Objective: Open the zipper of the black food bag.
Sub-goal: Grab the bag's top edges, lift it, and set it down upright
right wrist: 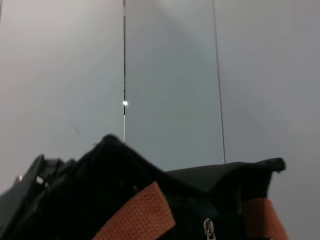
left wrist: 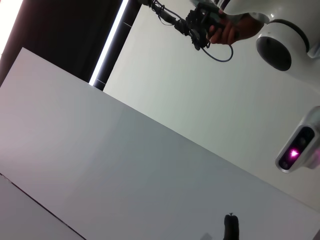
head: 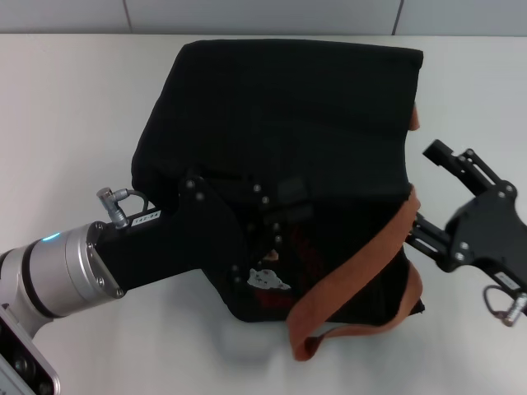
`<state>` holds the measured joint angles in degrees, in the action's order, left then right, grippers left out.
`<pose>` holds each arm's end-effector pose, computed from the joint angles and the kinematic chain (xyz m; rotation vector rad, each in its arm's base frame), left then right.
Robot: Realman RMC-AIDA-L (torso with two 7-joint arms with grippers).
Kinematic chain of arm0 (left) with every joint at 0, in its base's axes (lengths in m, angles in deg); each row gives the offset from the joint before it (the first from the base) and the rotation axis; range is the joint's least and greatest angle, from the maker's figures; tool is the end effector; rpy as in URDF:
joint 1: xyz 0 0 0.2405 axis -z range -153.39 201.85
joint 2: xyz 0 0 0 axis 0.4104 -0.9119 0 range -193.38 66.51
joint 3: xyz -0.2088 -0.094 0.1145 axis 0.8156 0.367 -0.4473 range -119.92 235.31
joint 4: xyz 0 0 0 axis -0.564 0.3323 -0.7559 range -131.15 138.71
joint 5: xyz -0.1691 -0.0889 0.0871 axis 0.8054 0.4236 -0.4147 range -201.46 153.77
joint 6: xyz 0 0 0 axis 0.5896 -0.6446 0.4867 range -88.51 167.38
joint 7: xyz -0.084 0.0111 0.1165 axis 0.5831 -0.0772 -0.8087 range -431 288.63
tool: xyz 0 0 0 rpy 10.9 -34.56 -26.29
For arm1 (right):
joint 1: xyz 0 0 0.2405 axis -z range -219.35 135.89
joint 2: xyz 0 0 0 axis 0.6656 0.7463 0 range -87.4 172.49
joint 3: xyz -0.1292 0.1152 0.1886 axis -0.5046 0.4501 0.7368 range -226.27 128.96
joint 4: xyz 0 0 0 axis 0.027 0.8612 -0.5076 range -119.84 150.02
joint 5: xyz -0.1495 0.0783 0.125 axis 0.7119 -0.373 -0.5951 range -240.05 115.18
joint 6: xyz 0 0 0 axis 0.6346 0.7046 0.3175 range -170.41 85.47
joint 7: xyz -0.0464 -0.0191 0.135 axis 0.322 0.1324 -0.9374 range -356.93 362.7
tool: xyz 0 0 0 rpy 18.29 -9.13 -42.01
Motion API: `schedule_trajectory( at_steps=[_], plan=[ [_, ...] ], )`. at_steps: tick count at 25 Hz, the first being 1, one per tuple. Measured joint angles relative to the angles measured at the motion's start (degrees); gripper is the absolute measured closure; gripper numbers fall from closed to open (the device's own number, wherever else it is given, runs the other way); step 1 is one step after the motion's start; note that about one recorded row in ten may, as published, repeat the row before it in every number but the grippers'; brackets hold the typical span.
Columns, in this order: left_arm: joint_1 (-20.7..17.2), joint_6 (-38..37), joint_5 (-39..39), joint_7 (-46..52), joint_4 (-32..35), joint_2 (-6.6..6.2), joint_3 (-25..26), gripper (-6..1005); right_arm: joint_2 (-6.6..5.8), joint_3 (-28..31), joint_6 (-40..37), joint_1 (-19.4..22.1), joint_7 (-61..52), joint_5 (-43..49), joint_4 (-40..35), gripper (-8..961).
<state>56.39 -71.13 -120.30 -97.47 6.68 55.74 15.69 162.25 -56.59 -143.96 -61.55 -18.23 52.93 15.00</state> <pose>-0.2178 0.2490 -0.0451 -1.9471 1.0768 -1.0445 0.2814 0.2268 -0.0433 -2.1517 0.2195 1.1855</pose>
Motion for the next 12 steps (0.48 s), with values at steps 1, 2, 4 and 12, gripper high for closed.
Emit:
schedule_trajectory(
  at_steps=[1, 2, 4, 12],
  plan=[
    [0.0, -0.1, 0.0, 0.0, 0.0, 0.0, 0.0, 915, 0.0, 0.2, 0.8, -0.3, 2.1, 0.0, 1.2, 143],
    [0.0, -0.1, 0.0, 0.0, 0.0, 0.0, 0.0, 916, 0.0, 0.6, 1.5, -0.6, 4.1, 0.0, 2.2, 143],
    [0.1, -0.2, 0.1, 0.0, 0.0, 0.0, -0.1, 916, 0.01, 1.9, 2.6, -0.9, 7.9, 0.0, 4.3, 143],
    [0.1, -0.3, 0.0, 0.0, 0.0, 0.0, -0.2, 916, 0.0, 7.7, 5.2, -0.8, 15.6, -0.1, 9.0, 143]
  ],
)
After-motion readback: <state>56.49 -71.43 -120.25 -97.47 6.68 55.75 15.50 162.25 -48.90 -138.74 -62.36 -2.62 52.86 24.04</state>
